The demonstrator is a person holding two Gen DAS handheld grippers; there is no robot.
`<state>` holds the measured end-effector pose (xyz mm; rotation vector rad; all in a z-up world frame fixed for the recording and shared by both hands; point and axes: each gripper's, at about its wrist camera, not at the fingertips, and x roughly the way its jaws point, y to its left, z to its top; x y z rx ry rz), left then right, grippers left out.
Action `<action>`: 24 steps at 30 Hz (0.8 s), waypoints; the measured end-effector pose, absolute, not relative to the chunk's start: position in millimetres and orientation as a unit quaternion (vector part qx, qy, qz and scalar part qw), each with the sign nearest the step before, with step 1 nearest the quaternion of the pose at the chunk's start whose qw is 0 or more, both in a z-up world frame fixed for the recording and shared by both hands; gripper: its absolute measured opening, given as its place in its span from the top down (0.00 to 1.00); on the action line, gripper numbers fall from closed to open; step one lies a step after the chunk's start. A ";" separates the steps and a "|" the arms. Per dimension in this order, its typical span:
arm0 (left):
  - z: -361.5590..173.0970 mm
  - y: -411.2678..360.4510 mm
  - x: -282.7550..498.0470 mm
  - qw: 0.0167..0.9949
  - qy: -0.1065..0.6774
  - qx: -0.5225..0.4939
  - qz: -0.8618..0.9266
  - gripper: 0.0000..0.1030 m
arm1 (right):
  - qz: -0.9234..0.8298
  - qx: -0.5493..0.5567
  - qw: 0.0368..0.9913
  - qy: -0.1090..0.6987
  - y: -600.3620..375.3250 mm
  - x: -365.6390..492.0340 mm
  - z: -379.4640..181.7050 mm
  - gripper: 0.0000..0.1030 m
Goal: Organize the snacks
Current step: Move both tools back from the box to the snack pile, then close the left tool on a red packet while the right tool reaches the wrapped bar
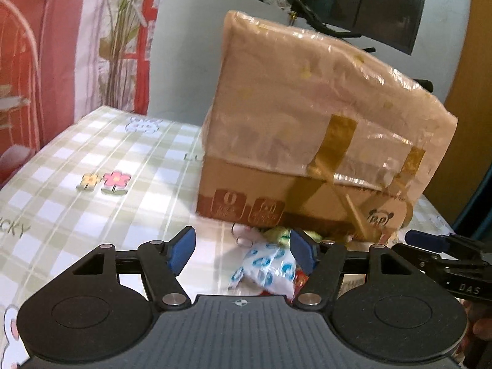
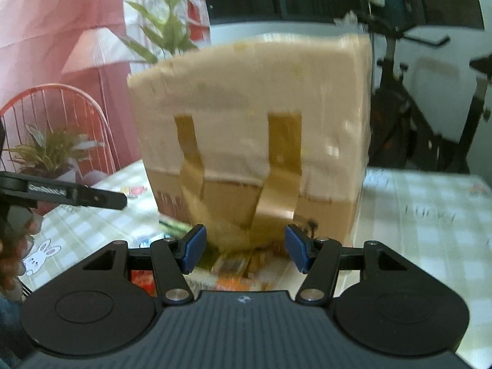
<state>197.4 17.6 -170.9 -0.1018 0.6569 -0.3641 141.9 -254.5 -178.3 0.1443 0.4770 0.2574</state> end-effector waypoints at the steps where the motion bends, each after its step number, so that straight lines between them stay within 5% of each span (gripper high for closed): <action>1: -173.2 17.6 194.7 0.928 0.323 -0.047 -0.177 0.32 | 0.128 0.072 0.959 0.241 -253.7 142.5 -181.5 0.42; 13: -198.2 21.4 182.2 0.913 0.367 -0.053 -0.168 0.33 | 0.138 0.029 0.950 0.278 -238.7 143.6 -201.2 0.41; 24: -204.4 10.5 178.8 0.905 0.374 -0.054 -0.195 0.33 | 0.159 -0.048 0.945 0.283 -211.8 143.5 -203.6 0.30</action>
